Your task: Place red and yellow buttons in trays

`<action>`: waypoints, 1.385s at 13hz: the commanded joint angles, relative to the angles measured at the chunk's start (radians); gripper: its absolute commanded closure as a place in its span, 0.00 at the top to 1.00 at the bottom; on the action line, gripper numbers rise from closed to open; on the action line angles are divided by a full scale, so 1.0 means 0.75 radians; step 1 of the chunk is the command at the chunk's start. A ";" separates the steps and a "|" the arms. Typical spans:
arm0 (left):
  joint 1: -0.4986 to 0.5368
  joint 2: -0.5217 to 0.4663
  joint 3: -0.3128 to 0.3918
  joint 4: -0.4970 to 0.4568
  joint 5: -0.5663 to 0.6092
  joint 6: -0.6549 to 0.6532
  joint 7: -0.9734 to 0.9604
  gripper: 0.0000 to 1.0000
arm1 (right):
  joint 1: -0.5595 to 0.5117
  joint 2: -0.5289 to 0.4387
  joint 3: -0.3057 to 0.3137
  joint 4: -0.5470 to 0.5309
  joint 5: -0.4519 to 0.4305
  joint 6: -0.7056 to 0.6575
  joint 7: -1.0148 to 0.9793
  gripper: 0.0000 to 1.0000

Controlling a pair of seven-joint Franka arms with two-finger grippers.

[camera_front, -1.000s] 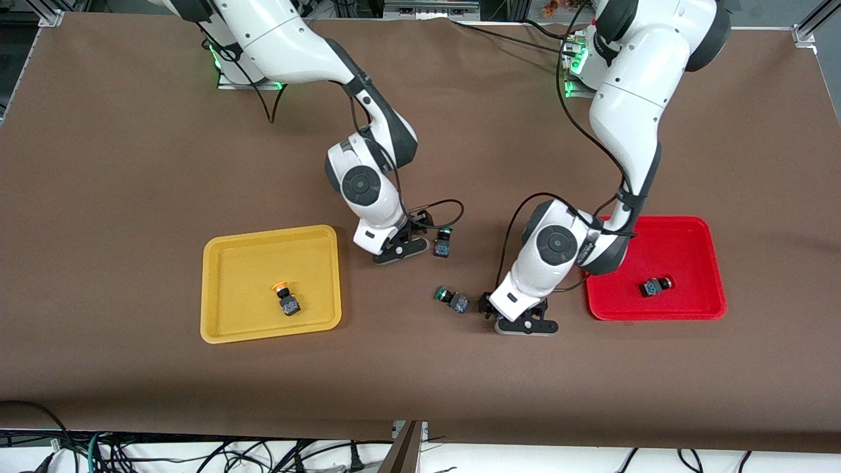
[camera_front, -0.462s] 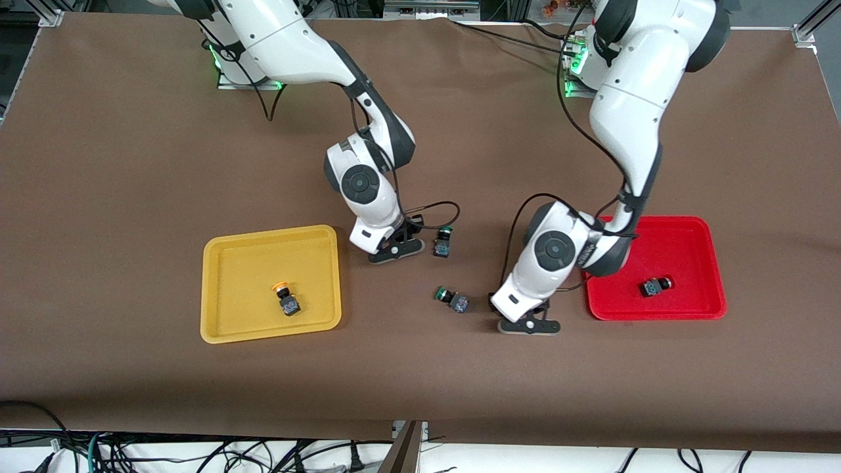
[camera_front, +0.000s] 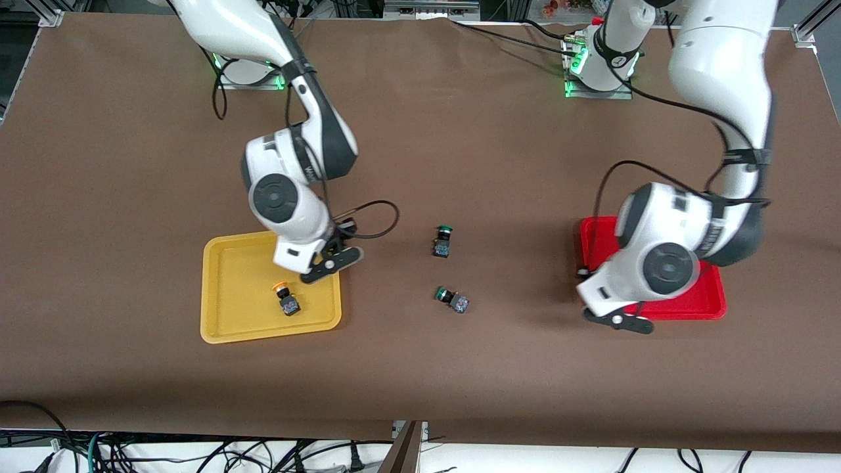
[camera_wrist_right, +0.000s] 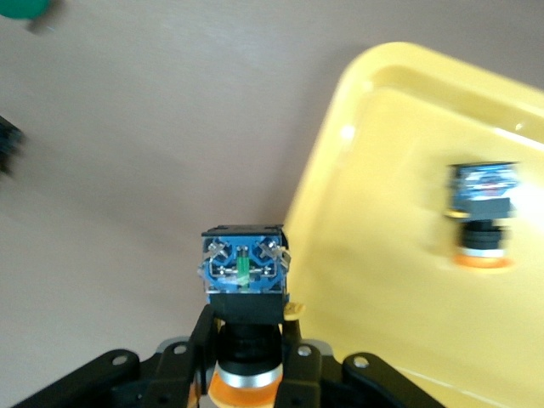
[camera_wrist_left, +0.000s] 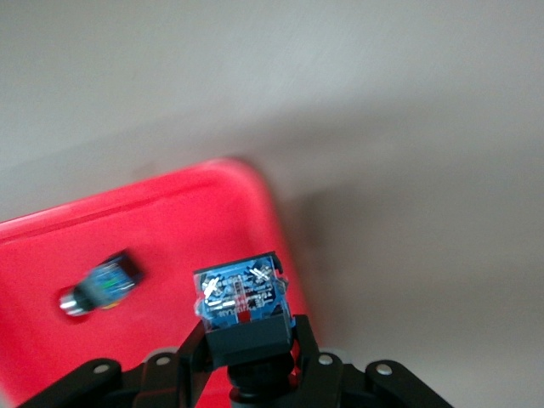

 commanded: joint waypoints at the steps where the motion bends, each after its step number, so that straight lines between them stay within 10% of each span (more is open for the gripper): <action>1: 0.120 -0.006 -0.018 -0.156 0.062 0.026 0.215 0.10 | -0.004 0.028 -0.027 -0.092 0.021 0.092 -0.095 0.88; 3: 0.133 -0.065 -0.022 -0.358 0.138 0.195 0.187 0.30 | -0.006 0.007 -0.029 -0.137 0.031 0.137 -0.073 1.00; 4: 0.139 -0.116 -0.023 -0.446 0.140 0.283 0.154 0.99 | -0.006 -0.035 -0.037 -0.131 0.032 0.083 -0.020 1.00; 10: 0.141 -0.394 -0.027 -0.419 0.128 0.135 0.148 1.00 | -0.002 -0.464 -0.080 -0.002 -0.173 -0.404 0.250 1.00; 15: 0.141 -0.505 -0.022 0.155 0.119 -0.468 0.154 1.00 | -0.016 -0.778 -0.096 -0.092 -0.265 -0.640 0.435 1.00; 16: 0.155 -0.515 -0.027 0.235 0.117 -0.578 0.162 1.00 | -0.089 -0.809 -0.066 -0.118 -0.267 -0.648 0.433 1.00; 18: 0.261 -0.562 -0.025 0.285 -0.018 -0.637 0.171 1.00 | -0.427 -0.841 0.256 -0.131 -0.283 -0.652 0.414 1.00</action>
